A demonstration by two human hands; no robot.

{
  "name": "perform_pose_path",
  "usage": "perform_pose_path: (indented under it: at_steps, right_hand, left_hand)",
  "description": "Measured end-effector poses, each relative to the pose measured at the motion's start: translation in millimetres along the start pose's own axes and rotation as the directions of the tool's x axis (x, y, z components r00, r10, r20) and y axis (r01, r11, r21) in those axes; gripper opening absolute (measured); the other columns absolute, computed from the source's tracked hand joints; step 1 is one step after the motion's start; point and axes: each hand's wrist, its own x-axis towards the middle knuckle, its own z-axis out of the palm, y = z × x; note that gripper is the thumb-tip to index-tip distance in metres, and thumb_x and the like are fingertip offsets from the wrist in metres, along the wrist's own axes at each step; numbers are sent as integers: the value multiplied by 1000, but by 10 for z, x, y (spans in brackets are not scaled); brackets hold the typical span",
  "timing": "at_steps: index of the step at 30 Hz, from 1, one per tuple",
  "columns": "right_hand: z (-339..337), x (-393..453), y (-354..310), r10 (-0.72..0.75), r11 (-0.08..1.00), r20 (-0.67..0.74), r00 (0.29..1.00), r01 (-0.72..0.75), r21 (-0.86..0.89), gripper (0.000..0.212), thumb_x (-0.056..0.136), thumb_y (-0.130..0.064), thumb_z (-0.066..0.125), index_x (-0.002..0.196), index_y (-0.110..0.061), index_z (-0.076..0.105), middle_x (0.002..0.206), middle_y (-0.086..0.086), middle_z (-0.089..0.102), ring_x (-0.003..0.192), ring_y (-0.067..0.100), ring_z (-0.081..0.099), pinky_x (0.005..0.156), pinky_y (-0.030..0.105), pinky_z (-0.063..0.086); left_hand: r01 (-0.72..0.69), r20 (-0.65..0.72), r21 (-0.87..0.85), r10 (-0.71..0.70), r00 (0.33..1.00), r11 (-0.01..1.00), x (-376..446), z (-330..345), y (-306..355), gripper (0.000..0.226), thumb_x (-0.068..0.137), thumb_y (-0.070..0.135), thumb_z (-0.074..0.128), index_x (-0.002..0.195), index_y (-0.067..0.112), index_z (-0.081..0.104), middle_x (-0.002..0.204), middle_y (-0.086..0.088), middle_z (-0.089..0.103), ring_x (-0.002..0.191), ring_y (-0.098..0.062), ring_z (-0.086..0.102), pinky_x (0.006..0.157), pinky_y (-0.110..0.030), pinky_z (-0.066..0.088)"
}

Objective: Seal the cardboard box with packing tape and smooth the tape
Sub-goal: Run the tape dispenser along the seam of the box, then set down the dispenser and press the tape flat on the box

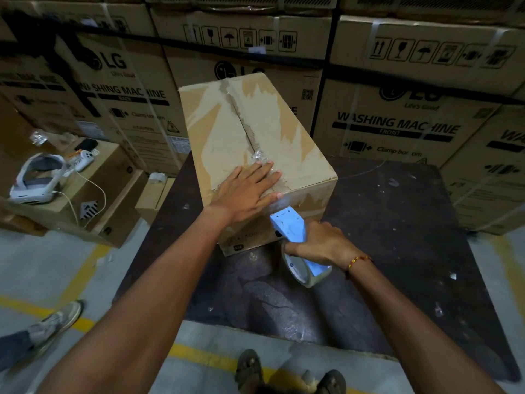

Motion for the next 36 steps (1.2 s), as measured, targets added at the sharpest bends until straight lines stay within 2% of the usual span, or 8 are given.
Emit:
perform_pose_path:
  at_steps: [4,11,15,22,26,29,32,36]
  right_hand:
    - [600,145,261,66,992,332,941,-25,-125,62,76,-57,74,121,-15,68,125,5,69,101,22,65,82,25,48]
    - [696,320,391,101,980,166,981,-126,152,79,53,-71,62,113,-21,66,108,4,70,94,22,67,76,31,52]
    - [462,360,442,73,966,155,985,-108,234,47,66,-56,73,98,-22,70,98,1,73,85,18,68,74,33,53]
    - [464,255,699,-30,851,137,990,-46,523,31,72,-34,82,99,-23,73,95,-1,77,82,10,72,76,27,56]
    - [546,197,874,16,762,10,1000,-19,647,49,74,-25,84,114,-20,56,100,-7,64,81,3,64,67,21,50]
    - [592,212,1048,19,703,10,1000,-20,710,47,78,-18,84,111,-8,52,88,-1,71,66,2,67,62,19,52]
    - [641,283,1196,-44,664,39,998,0,748,41,81,-24,83,111,-7,61,95,11,77,76,14,72,81,37,57]
    - [758,381,1330,-144,668,80,986,37,743,22,89,-27,74,105,-12,73,102,6,77,87,10,69,88,30,53]
  left_hand:
    - [-3,-3,1,3,1000,1000,3,-1,8,71,96,68,10,158,34,13,169,5,8,155,-17,6,123,-48,11]
    - [-2,-22,24,2,1000,1000,12,-19,-1,75,93,74,7,158,36,14,168,6,10,155,-17,9,123,-46,12]
    - [-18,-31,40,19,999,999,2,-39,-27,78,92,77,12,158,34,14,168,4,11,155,-18,9,123,-46,14]
    - [-23,-4,116,23,1000,993,-19,-64,-32,94,84,85,26,159,31,6,169,0,6,155,-23,8,123,-50,16]
    - [104,-66,218,-92,994,970,-193,-53,88,105,79,78,53,158,28,8,167,-7,11,151,-33,18,121,-57,19]
    - [269,-135,224,-243,961,937,-396,18,174,106,76,63,71,156,25,13,164,-9,19,149,-35,23,120,-57,20]
    - [403,-202,209,-364,909,891,-528,80,273,92,84,49,69,156,22,18,163,-11,23,148,-36,24,119,-59,19]
    - [494,-245,154,-451,858,856,-582,175,459,80,90,38,64,156,21,21,164,-12,23,149,-36,22,120,-60,15]
